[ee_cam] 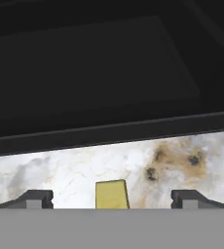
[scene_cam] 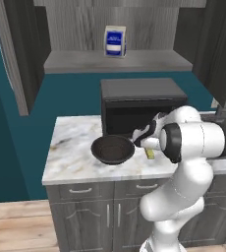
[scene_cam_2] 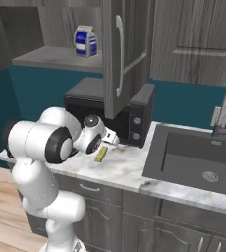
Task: Pick the egg and butter from the fridge and place them by the bowl for mixing.
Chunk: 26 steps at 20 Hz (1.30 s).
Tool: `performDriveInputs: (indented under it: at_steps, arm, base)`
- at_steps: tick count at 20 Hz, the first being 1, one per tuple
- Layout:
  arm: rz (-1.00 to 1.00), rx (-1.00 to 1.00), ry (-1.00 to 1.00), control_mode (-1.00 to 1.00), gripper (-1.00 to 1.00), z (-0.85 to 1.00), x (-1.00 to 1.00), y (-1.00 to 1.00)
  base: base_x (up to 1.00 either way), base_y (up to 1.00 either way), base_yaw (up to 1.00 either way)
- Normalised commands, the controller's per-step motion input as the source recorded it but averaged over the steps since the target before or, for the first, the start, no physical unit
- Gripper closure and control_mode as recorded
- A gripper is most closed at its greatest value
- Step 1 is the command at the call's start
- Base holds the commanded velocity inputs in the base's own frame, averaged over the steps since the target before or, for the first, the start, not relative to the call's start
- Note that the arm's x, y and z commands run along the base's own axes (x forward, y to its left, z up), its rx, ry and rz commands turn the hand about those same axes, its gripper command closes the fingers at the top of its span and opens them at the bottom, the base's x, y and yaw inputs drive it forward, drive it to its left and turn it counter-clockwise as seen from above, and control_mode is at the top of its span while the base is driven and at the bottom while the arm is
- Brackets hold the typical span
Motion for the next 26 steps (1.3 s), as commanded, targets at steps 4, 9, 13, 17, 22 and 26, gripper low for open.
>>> performDriveInputs:
  at_steps: [4,9,13,17,22,26]
  arm:
    - [-0.09,0.01,-0.17,-1.00,-1.00,1.00,-0.51,0.12]
    - [-0.05,0.00,-0.18,-1.00,-1.00,1.00,-0.93,0.34]
    - [-0.04,0.03,-0.06,-1.00,-1.00,1.00,-1.00,0.37]
    - [-0.04,0.07,0.01,-1.00,-1.00,1.00,-0.98,0.30]
    - [-0.02,0.11,0.23,-1.00,-1.00,1.00,-0.80,0.24]
    - [-0.01,0.10,0.48,-1.00,-1.00,0.99,-0.81,0.19]
  base:
    - [0.00,0.00,0.00]
    - [0.00,0.00,0.00]
    - [0.00,0.00,0.00]
    - [0.00,0.00,0.00]
    - [0.00,0.00,0.00]
    - [0.00,0.00,0.00]
